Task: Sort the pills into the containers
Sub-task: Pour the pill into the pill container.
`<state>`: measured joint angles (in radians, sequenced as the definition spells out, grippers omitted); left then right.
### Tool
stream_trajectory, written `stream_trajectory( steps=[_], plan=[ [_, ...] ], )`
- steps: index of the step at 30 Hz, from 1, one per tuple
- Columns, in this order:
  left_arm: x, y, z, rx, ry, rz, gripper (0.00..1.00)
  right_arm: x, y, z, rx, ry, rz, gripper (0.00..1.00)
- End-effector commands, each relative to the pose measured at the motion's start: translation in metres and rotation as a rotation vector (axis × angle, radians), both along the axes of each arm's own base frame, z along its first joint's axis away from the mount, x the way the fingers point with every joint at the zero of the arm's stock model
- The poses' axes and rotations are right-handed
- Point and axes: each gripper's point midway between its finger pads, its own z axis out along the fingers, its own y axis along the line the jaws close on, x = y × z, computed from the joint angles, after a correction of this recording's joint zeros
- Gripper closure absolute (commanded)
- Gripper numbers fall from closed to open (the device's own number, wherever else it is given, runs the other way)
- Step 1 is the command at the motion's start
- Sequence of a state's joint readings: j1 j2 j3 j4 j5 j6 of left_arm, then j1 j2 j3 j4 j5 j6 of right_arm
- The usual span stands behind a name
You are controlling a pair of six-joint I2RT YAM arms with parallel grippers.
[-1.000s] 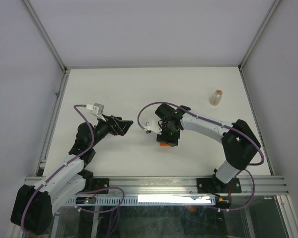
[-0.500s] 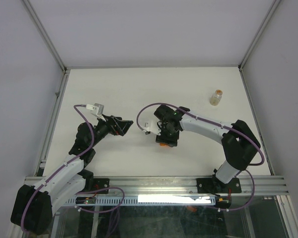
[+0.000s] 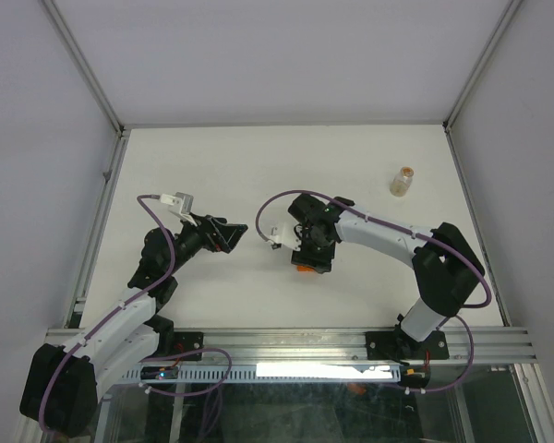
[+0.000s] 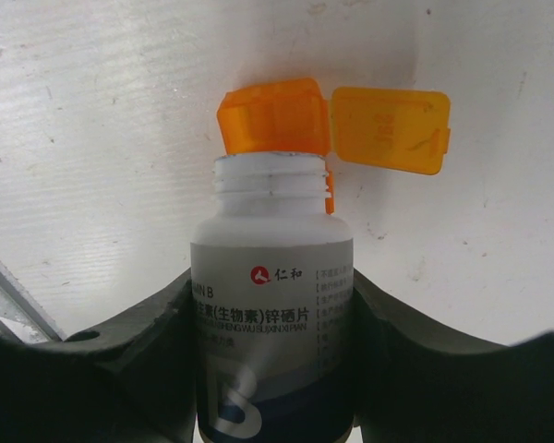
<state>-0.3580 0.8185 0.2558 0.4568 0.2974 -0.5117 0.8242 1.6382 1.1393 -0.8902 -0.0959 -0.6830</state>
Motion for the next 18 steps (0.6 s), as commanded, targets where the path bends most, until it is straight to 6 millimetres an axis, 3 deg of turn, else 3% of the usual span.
stream_trajectory(
  steps=[1,3,5,7,8,10,12,13,15,17,18],
  plan=[
    [0.004,-0.002,0.03,-0.018,-0.101,-0.012,0.01,-0.008,0.019,0.031,0.081,0.012,0.033,1.0],
    [0.005,-0.002,0.03,-0.019,-0.101,-0.01,0.01,-0.005,0.024,0.03,0.128,-0.025,0.05,1.0],
    [0.005,-0.003,0.03,-0.016,-0.097,-0.016,0.01,0.008,0.003,0.011,0.02,-0.061,0.018,1.0],
    [0.004,-0.002,0.03,-0.016,-0.097,-0.014,0.01,-0.007,0.014,0.02,0.067,0.047,0.013,1.0],
    [0.004,-0.001,0.03,-0.018,-0.099,-0.01,0.01,-0.003,0.02,0.027,0.102,-0.014,0.027,1.0],
    [0.004,-0.002,0.03,-0.019,-0.103,-0.011,0.01,0.017,0.01,0.021,0.085,-0.126,0.018,1.0],
    [0.005,-0.003,0.03,-0.014,-0.096,-0.016,0.01,0.0,0.01,0.019,0.048,0.025,0.002,1.0],
    [0.005,-0.003,0.029,-0.016,-0.094,-0.016,0.01,-0.004,0.012,0.023,0.07,0.002,0.02,1.0],
    [0.005,-0.003,0.03,-0.017,-0.096,-0.015,0.01,0.015,0.008,0.015,0.068,-0.122,0.029,1.0],
    [0.005,-0.003,0.03,-0.014,-0.095,-0.015,0.01,-0.001,0.01,0.018,0.049,0.03,0.004,1.0],
    [0.005,-0.002,0.03,-0.016,-0.097,-0.013,0.01,-0.002,0.017,0.021,0.082,-0.003,0.022,1.0]
  ],
)
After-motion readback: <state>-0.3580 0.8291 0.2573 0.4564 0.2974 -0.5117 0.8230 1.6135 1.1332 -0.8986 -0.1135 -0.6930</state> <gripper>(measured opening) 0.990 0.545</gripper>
